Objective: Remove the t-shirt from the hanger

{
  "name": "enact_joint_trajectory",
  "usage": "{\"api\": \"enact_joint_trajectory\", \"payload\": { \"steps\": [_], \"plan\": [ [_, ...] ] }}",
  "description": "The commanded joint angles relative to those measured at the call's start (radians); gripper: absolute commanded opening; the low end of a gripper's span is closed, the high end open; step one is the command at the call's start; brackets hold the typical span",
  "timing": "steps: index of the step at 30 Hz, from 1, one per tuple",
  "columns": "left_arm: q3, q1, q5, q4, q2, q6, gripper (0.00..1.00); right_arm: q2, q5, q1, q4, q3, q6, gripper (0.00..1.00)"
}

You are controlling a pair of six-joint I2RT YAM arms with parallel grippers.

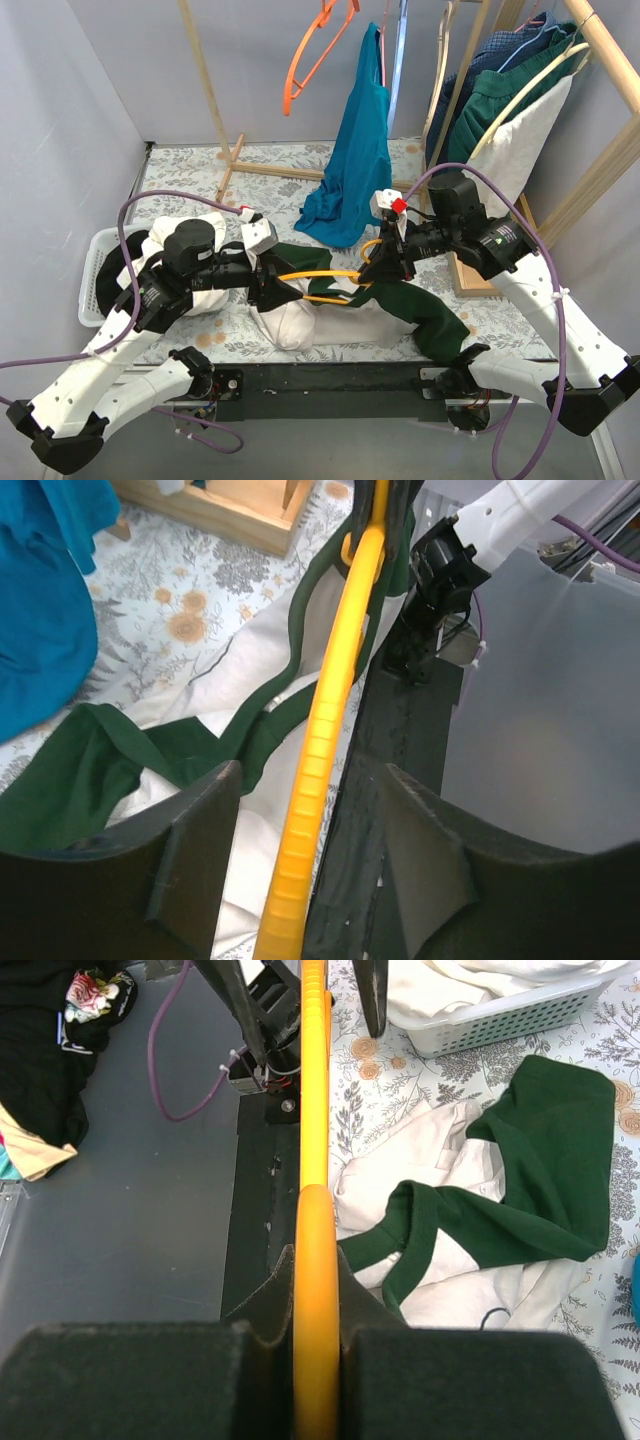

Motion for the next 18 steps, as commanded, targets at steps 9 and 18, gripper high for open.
{"api": "enact_joint_trajectory", "payload": {
  "steps": [9,18],
  "plan": [
    [-0.012,0.005,0.004,0.0,0.008,0.004,0.0,-0.017,-0.051,0.015,0.039,0.04,-0.007,0.01],
    [0.063,0.005,-0.096,-0.049,-0.031,0.019,0.0,-0.035,0.016,0.016,0.093,0.011,0.03,0.14]
  ]
}}
